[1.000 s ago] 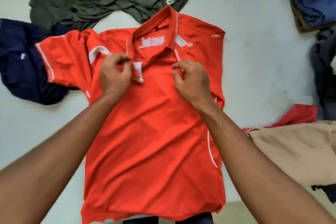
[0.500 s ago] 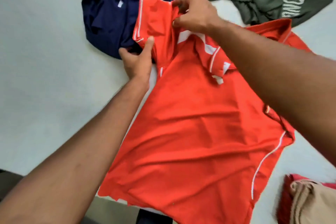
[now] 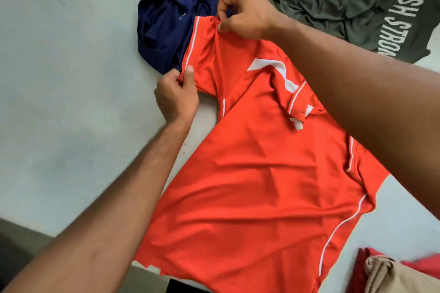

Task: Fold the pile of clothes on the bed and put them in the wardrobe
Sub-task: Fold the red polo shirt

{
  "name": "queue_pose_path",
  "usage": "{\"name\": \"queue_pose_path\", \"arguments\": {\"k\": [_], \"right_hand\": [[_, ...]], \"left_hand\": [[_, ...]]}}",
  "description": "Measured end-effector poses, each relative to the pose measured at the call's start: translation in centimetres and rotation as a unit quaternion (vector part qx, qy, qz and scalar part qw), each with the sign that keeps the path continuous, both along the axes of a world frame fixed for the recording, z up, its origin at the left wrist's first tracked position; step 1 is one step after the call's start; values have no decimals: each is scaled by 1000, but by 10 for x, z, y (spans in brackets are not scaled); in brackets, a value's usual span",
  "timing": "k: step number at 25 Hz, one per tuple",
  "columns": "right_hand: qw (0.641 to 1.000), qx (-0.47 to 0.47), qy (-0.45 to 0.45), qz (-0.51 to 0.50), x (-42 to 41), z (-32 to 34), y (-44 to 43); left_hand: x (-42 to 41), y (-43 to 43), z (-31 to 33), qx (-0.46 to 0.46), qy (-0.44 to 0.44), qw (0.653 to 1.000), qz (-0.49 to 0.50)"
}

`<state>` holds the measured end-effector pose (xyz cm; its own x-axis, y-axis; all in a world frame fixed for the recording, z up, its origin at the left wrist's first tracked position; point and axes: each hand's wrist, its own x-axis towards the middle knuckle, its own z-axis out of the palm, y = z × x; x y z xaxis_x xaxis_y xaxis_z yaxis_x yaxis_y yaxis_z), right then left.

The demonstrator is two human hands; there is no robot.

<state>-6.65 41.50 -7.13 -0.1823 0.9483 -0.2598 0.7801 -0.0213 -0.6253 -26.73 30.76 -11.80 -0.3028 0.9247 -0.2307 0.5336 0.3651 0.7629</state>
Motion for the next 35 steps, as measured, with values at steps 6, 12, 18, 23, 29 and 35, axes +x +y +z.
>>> {"name": "queue_pose_path", "arguments": {"k": [6, 12, 18, 23, 29, 35], "right_hand": [[995, -90, -21, 25, -4, -9, -7], [990, -130, -35, 50, -17, -5, -4], [986, -145, -37, 77, -10, 9, -10], [991, 91, -70, 69, 1, 27, -33], [979, 134, -133, 81, 78, 20, -101], [982, 17, -184, -42, 105, -23, -178]], "left_hand": [[0, -27, 2, 25, -77, 997, 17], [11, 13, -1, -38, -15, 999, -23], [-3, 3, 3, -24, -65, 994, -80], [-3, -20, 25, 211, 18, 962, -174], [56, -61, 32, 222, -18, 883, -413], [72, -80, 1, 121, 5, 909, -398]]}}
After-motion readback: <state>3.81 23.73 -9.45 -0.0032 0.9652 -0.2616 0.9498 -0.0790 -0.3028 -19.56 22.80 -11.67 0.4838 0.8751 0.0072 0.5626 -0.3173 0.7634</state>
